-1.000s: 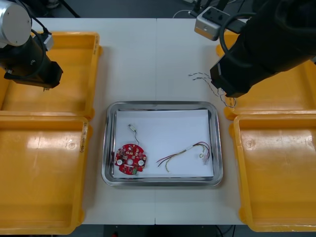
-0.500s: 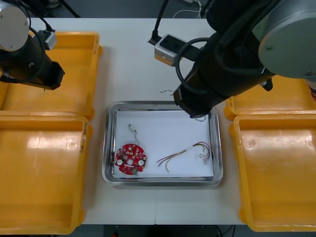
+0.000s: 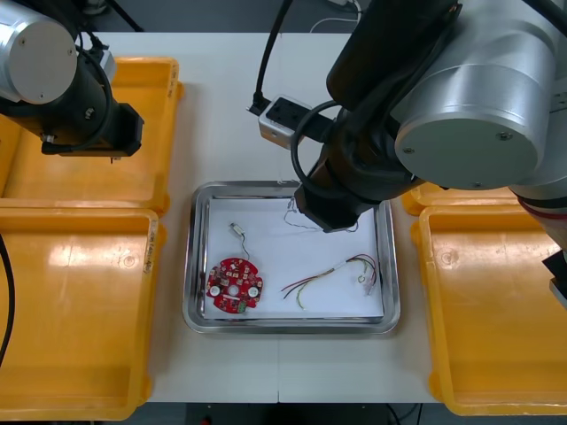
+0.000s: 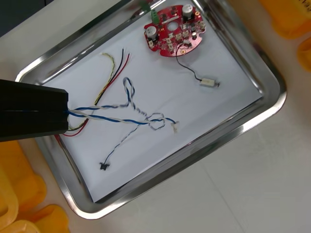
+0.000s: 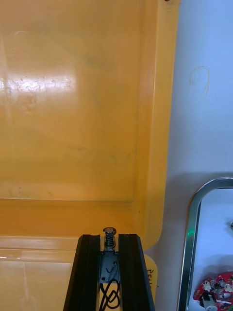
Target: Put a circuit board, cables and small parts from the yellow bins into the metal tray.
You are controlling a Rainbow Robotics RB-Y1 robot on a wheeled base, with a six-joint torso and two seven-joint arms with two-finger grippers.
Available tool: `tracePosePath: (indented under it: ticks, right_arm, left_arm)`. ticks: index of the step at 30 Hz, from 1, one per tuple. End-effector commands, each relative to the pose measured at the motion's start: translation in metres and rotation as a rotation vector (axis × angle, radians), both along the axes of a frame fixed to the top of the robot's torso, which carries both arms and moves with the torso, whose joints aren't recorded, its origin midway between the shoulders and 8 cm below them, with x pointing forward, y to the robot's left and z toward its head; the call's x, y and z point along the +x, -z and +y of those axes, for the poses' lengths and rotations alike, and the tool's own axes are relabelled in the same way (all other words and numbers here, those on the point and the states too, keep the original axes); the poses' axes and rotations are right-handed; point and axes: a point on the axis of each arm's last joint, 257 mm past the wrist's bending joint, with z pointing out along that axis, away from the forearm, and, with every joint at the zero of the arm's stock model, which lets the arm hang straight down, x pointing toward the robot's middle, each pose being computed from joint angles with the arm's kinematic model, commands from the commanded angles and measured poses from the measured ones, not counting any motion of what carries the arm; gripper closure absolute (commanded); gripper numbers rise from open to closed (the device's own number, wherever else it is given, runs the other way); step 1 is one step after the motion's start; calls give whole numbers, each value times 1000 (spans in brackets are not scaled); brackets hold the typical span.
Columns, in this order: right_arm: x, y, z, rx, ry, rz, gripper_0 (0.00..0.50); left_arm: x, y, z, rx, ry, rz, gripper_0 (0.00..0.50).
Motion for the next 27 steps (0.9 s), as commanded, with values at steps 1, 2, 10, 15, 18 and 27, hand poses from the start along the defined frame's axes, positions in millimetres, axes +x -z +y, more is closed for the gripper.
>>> tracePosePath:
  ticks: [1,2,10,15,18,27]
  right_arm:
    - [10,13,-30,-110,-62,-59,500]
    - [11,14,-32,-114,-60,-63,500]
    - [28,21,-49,-168,-40,-91,500]
    - [29,29,-55,-181,-34,-84,500]
    - [28,35,-59,-189,-35,-75,500]
    - [25,57,-67,-225,-50,-20,500]
  left_arm:
    - [0,-1,-24,-4,54,-26,500]
    - [0,-2,-24,-4,55,-28,500]
    - [0,-1,-29,-18,56,-29,500]
    - [0,-1,-29,-20,55,-28,500]
    - [0,0,-30,-24,54,-27,500]
    - [0,-1,-31,-30,54,-27,500]
